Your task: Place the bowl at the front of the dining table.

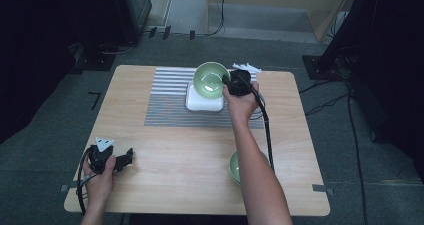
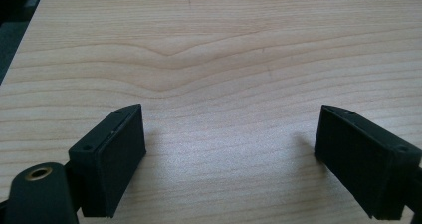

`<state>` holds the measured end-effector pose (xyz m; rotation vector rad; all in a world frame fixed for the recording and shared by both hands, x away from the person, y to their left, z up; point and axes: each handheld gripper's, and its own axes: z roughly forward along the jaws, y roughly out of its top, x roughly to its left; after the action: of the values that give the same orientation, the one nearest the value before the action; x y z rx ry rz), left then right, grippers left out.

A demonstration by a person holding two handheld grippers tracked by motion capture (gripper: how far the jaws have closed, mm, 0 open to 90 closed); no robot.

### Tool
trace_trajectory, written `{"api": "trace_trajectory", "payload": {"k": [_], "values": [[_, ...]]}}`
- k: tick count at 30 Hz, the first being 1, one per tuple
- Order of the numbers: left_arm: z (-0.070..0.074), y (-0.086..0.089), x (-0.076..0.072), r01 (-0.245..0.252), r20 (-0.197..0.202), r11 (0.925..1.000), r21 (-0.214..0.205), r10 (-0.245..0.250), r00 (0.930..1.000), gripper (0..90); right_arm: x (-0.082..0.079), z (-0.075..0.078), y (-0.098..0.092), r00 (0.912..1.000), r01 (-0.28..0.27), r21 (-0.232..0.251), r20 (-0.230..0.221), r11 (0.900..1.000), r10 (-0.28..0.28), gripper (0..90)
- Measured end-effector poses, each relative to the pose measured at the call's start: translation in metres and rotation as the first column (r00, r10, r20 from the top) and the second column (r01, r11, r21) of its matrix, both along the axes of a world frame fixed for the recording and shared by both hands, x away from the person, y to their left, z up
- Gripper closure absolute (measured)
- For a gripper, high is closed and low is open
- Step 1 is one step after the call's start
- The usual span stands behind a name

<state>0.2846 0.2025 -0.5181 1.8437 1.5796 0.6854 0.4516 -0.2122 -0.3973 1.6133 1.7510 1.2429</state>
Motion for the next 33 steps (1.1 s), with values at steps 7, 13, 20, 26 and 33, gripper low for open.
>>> {"api": "trace_trajectory", "payload": {"k": [7,13,20,26,33], "values": [[0.0,0.0,0.0,-0.001,0.0,1.0,-0.001,0.001,1.0,12.3,0.016,-0.015,0.003,0.9981,0.022,-0.008,-0.057,0.9997,-0.022,85.1],[0.0,0.0,0.0,0.0,0.0,1.0,-0.001,0.0,1.0,12.3,0.025,-0.03,0.01,0.995,0.01,-0.032,-0.099,0.9994,-0.013,85.1],[0.0,0.0,0.0,-0.001,0.0,1.0,-0.001,0.001,1.0,12.4,0.035,-0.047,0.017,0.9872,0.028,-0.044,-0.156,0.9986,-0.035,85.1],[0.0,0.0,0.0,-0.001,0.001,1.0,-0.002,0.001,1.0,12.4,0.044,-0.062,0.02,0.9747,0.048,-0.039,-0.217,0.9981,-0.055,85.1],[0.0,0.0,0.0,-0.001,0.0,1.0,-0.002,0.001,1.0,12.4,0.052,-0.07,0.024,0.9602,0.057,-0.038,-0.272,0.9976,-0.065,85.1]]}}
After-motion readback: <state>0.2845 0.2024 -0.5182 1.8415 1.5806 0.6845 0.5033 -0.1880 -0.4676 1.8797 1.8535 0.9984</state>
